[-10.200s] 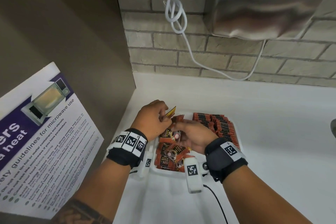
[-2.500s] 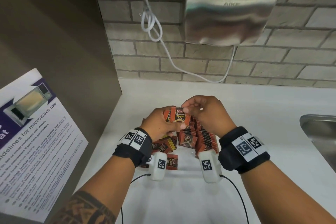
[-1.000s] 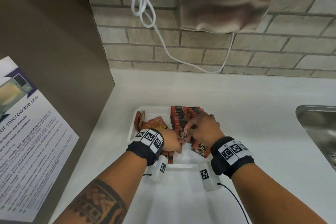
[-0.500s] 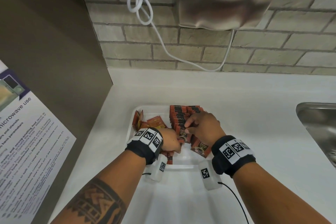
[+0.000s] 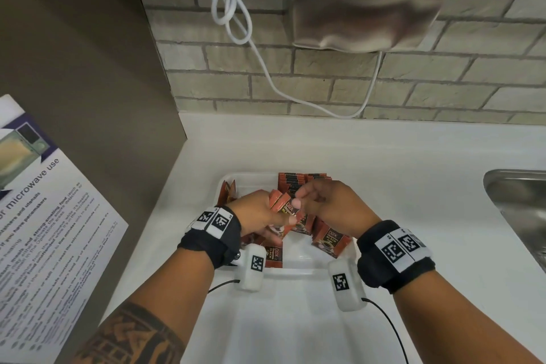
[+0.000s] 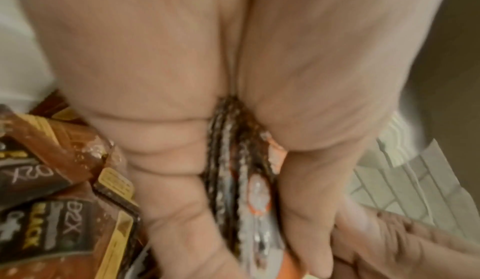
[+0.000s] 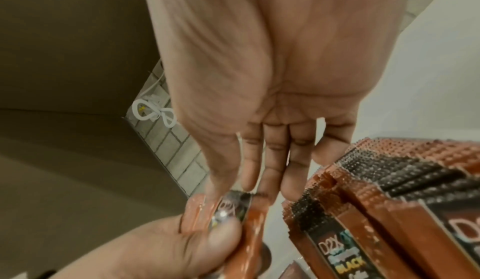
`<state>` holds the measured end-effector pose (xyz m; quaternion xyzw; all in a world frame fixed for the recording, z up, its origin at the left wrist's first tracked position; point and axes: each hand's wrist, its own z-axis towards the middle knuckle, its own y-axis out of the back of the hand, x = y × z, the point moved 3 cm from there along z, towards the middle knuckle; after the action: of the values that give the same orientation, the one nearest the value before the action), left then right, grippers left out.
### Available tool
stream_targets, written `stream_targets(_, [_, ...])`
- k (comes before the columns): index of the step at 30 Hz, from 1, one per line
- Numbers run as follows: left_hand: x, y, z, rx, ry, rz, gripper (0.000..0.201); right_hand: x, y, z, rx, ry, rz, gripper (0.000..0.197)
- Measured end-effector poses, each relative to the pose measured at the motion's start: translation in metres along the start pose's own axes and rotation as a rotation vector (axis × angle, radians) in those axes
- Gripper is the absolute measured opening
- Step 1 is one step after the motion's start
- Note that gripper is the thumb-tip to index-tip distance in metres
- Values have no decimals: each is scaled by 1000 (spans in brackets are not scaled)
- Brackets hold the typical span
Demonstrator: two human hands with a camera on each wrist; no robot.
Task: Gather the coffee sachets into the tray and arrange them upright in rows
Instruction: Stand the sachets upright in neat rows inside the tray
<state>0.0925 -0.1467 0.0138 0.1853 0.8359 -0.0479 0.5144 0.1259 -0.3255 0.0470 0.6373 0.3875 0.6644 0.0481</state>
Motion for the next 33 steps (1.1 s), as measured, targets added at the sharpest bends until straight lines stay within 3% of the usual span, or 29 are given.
stream_targets(2, [-2,-1,-2,-7,-68,-120,18,2,-2,0,13,0,51,17])
stream_targets(5, [-1,-3,-2,12,-98,-182,33,1,0,5,-58,-1,115,13])
stream_targets(14, [-3,0,-5,-89,-167,-88,30,14,8,6,-156,14,128,4])
stream_targets(17, [-3,10,-6,-155,-122,148,25,13,11,6,-199,21,11,3])
stream_targets(21, [-9,28,-10,-263,84,676,33,3,9,7,-164,-15,-208,17])
stream_targets(24, [-13,17,-10,-136,163,929,46,-10,0,12,-150,-90,-325,23])
stream_targets(29, [-3,-14,6,77,241,851,41,-14,-8,13,-194,-162,-469,10])
stream_targets(33, [1,-27,20,121,264,942,42,-18,-13,15,-143,-191,-481,15])
